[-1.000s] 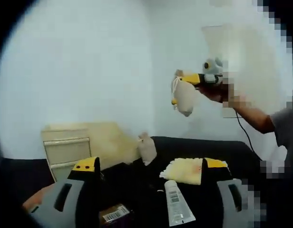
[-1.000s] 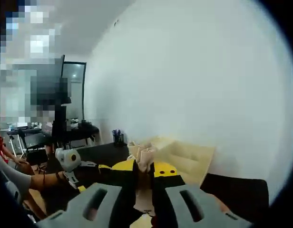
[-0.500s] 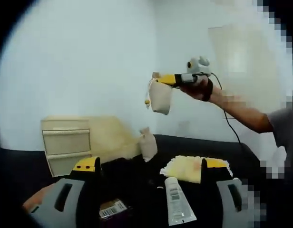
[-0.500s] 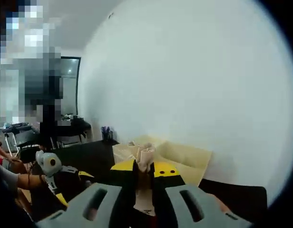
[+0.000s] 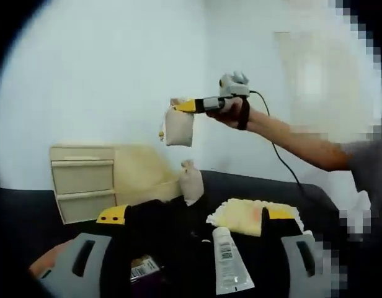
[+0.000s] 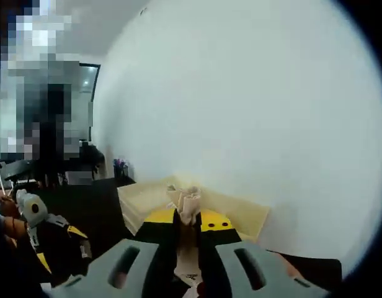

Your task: Open the drawer, pick up the cosmetic bottles from the table one by one, place them into the drawer, release the gripper, close the drawer, and move the gripper away

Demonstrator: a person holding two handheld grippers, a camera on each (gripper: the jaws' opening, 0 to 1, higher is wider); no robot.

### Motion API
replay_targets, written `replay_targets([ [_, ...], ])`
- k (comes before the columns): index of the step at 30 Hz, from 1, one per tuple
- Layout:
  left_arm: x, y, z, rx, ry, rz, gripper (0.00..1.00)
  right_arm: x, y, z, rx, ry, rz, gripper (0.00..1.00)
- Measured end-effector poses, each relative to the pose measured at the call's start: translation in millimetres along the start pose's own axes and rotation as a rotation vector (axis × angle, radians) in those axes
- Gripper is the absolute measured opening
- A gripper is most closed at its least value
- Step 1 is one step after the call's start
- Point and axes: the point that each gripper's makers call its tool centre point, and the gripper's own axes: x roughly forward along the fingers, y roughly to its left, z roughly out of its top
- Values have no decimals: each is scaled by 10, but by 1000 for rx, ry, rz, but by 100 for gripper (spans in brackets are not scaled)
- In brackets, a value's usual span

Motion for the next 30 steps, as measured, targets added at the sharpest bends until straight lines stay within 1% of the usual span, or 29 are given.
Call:
replay_targets([
  [1, 0, 10, 38, -4, -3, 0, 78, 11, -10, 2, 8, -2, 3, 8],
  [2, 22, 31, 106, -14, -21, 8, 77, 15, -17, 6, 12, -4, 3, 8],
  [3, 56, 40, 157, -2, -19, 8, 77, 20, -26, 15, 12, -6, 1, 8],
  [5, 176, 134, 231, 51, 27, 24, 76, 43, -60, 38, 8, -11, 1, 9],
  [7, 301, 212, 319, 74, 49, 32, 76, 73, -91, 54, 10, -15, -3, 9],
  [8, 359, 233, 372, 73, 57, 27, 74, 100, -115, 65, 13, -20, -6, 9],
  [9, 408, 247, 413, 39, 78, 23, 72, 123, -134, 71, 16, -23, -6, 9],
  [10, 469, 247, 491, 10, 75, 11, 72, 148, -145, 75, 15, -26, -7, 9],
  [12, 573, 179, 590, -60, 98, -39, 73, 191, -160, 76, 9, -27, -13, 9],
  [13, 607, 182, 625, -67, 102, -38, 74, 217, -179, 74, 5, -27, -18, 9],
  [15, 704, 188, 746, -30, 93, -24, 74, 271, -251, 77, -9, -38, -41, 9],
  [16, 746, 192, 782, -16, 97, -13, 74, 295, -280, 76, -10, -44, -46, 9],
  [17, 778, 184, 800, 12, 105, -13, 75, 357, -348, 81, -8, -45, -47, 9],
  [18, 807, 213, 815, 18, 117, 6, 75, 401, -398, 83, -4, -48, -49, 9],
  [19, 828, 229, 838, 29, 116, 16, 75, 417, -414, 83, -3, -51, -51, 9],
  [20, 834, 222, 846, 29, 112, 14, 74, 442, -444, 86, -2, -53, -56, 9],
  [21, 850, 209, 841, 9, 112, 9, 75, 481, -488, 92, -1, -52, -62, 9],
  [22, 869, 218, 798, -10, 130, 13, 75, 526, -546, 108, -2, -55, -69, 9],
  [23, 884, 217, 773, -4, 131, 18, 75, 558, -583, 117, -4, -58, -76, 9],
  [25, 883, 253, 632, 1, 211, 31, 76, 614, -641, 127, -16, -61, -89, 9],
  [26, 891, 260, 578, 10, 238, 33, 77, 639, -664, 127, -20, -62, -94, 9],
  [27, 914, 258, 573, 28, 229, 33, 77, 674, -693, 125, -27, -63, -97, 9],
  [28, 909, 270, 539, 52, 249, 39, 77, 709, -721, 120, -31, -63, -99, 9],
  [30, 902, 283, 532, 67, 254, 50, 77, 764, -755, 90, -38, -62, -101, 9],
])
